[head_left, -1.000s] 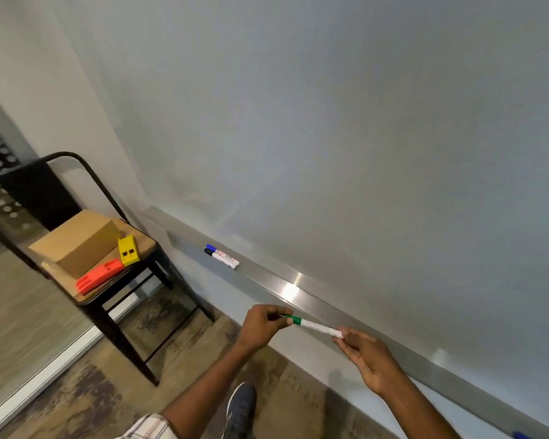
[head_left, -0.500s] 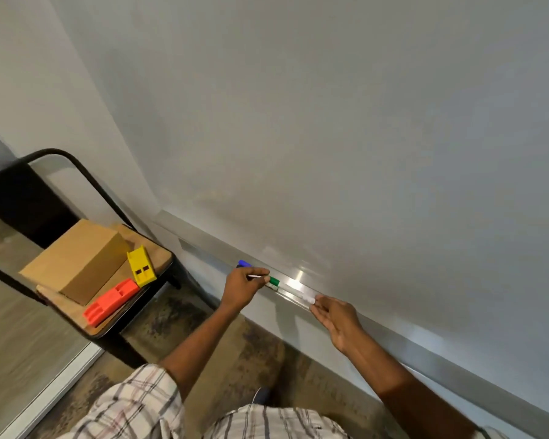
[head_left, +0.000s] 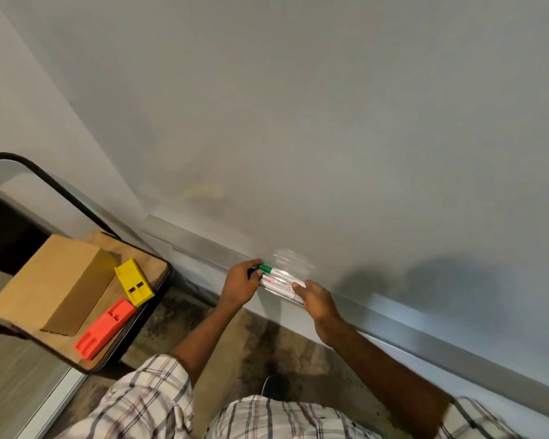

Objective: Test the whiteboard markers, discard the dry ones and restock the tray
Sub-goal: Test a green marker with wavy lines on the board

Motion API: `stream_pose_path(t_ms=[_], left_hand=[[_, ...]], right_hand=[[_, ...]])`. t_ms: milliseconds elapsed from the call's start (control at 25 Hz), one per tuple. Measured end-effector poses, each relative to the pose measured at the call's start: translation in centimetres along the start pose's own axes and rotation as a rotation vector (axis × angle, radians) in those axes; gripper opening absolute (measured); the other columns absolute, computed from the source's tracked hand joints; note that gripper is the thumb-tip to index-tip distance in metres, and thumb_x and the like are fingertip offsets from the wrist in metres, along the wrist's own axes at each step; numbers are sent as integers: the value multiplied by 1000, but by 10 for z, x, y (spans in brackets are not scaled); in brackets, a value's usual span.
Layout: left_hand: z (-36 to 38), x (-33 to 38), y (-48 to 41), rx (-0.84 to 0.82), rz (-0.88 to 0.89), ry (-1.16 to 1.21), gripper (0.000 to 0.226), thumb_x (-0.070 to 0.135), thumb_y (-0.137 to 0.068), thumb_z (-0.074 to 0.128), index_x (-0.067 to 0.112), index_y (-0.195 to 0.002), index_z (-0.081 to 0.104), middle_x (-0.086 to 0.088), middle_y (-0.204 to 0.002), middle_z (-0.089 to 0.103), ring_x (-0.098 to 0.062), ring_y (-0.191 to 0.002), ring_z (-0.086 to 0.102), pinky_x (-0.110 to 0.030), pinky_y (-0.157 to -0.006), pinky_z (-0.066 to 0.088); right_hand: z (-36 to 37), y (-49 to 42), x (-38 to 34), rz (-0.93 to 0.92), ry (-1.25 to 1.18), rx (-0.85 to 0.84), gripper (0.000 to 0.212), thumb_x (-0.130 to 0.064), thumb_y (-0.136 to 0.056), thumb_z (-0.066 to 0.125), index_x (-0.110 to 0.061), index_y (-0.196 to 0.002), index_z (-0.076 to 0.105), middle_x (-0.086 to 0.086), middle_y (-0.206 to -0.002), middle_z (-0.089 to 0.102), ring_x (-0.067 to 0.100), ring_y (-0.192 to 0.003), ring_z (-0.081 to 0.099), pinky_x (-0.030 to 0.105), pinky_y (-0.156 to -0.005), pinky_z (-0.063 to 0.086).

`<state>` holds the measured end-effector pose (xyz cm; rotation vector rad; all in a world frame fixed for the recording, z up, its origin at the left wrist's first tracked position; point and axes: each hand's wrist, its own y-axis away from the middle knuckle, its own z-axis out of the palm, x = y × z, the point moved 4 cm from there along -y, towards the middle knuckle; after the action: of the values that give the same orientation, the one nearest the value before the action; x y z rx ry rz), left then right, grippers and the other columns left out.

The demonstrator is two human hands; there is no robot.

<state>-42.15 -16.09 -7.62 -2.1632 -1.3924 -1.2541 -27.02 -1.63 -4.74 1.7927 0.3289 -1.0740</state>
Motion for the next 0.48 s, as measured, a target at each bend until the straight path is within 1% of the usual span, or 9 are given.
stream_pose_path(t_ms=[40,80,120,200,320,400,440,480], left_hand=[[-1,-2,-1,-4,8,-22,33,10,-98,61,5,-129,67,-12,-125,71,-24,-112,68,-26,-101,48],[-1,-3,-2,-4,15,-40,32,10,-97,61,4,-128,68,-13,-123,71,-25,-111,68,-25,-99,48],[-1,-5,-3,-2,25,-50,30,9,-97,62,4,-126,68,-13,-122,72,-25,-109,67,-26,-98,48],[-2,-6,-3,3,47,-64,27,10,-97,63,7,-123,69,-11,-121,70,-24,-108,66,-27,-98,49],[-3,-7,-3,5,64,-84,26,12,-97,63,9,-122,67,-9,-124,66,-20,-110,62,-22,-99,44],[-1,-5,-1,0,65,-73,26,12,-98,63,10,-124,67,-8,-125,65,-19,-111,62,-23,-100,44],[0,-4,0,-7,68,-70,27,12,-98,62,11,-124,66,-8,-125,65,-19,-111,62,-24,-101,45],[1,-2,1,-10,72,-68,27,12,-98,62,11,-125,66,-8,-125,66,-19,-111,62,-26,-102,47]], right_hand=[[1,0,-2,-6,36,9,33,-33,-97,66,-14,-123,61,3,-126,63,17,-102,59,30,-89,45],[3,1,-4,-8,59,11,39,-31,-98,65,-14,-133,57,-1,-129,58,17,-107,56,29,-91,42],[4,1,-4,-10,84,14,46,-32,-98,65,-13,-138,53,-2,-135,55,18,-112,55,29,-94,41],[7,-1,-2,-41,143,7,57,-34,-98,64,-8,-146,47,4,-142,53,19,-118,53,29,-96,42],[8,-1,1,-45,185,9,57,-29,-101,61,-6,-150,41,9,-143,52,17,-118,52,23,-91,38],[7,0,1,-64,203,7,56,-29,-102,59,-8,-150,42,9,-145,52,18,-119,53,21,-89,39],[8,0,1,-71,210,5,54,-28,-102,59,-8,-150,42,9,-144,53,16,-116,53,18,-85,41],[8,1,2,-77,220,3,53,-27,-102,58,-8,-149,42,8,-142,53,14,-113,52,12,-77,42]])
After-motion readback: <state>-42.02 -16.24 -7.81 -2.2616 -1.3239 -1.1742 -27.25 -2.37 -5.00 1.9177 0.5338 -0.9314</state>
